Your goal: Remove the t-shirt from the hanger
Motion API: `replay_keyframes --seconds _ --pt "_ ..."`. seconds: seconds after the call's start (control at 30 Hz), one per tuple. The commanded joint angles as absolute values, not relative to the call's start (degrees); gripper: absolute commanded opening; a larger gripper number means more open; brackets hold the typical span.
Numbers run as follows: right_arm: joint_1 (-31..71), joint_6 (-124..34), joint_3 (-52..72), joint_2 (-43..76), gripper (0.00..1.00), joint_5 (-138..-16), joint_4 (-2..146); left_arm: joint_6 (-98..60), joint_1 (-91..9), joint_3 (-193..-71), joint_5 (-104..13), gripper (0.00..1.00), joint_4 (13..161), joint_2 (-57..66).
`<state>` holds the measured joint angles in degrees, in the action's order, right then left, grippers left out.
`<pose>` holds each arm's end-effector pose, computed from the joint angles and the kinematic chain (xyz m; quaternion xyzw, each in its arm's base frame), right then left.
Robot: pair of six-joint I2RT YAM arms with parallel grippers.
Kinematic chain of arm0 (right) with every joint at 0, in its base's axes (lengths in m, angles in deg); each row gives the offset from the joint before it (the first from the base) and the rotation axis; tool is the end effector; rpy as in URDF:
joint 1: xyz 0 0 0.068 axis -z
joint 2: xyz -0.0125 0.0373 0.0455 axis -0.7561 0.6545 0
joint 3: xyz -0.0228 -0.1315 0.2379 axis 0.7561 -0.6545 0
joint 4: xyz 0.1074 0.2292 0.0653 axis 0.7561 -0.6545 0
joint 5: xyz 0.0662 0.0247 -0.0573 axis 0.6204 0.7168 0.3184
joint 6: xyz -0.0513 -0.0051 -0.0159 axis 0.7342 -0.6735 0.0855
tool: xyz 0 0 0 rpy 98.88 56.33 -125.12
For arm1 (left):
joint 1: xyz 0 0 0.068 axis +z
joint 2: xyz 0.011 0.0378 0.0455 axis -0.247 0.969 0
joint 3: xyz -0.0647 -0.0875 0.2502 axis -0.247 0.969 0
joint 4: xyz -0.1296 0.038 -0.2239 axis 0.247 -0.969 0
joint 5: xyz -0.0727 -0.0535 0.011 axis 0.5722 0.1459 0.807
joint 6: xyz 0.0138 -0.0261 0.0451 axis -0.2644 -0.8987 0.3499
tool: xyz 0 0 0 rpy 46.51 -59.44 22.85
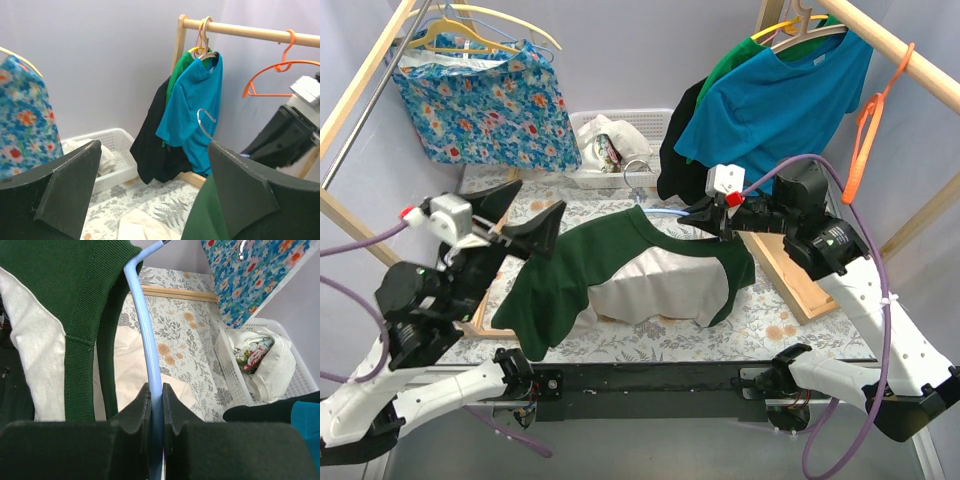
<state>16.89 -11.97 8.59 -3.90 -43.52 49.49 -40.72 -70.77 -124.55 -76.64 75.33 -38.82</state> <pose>0.1675 0.1334 0.4429 -0.5468 0.5126 0.3013 0.5895 0.0511 -0.0520 0.4778 -0.0534 0.5665 -0.4972 0.6550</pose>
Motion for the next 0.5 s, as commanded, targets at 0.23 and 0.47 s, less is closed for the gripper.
replay_keyframes --seconds 0.23,0.47 --pt "9.3 -13.4 7.7 -5.5 0.01 -51.5 53.0 -51.8 -70.9 -135.7 -74.0 0.83 75.3 -16.9" --pt "7.7 -13.3 6.1 -6.2 0.01 -54.0 54.0 -56.4 -70.6 -137.4 -71.9 0.65 69.7 -14.1"
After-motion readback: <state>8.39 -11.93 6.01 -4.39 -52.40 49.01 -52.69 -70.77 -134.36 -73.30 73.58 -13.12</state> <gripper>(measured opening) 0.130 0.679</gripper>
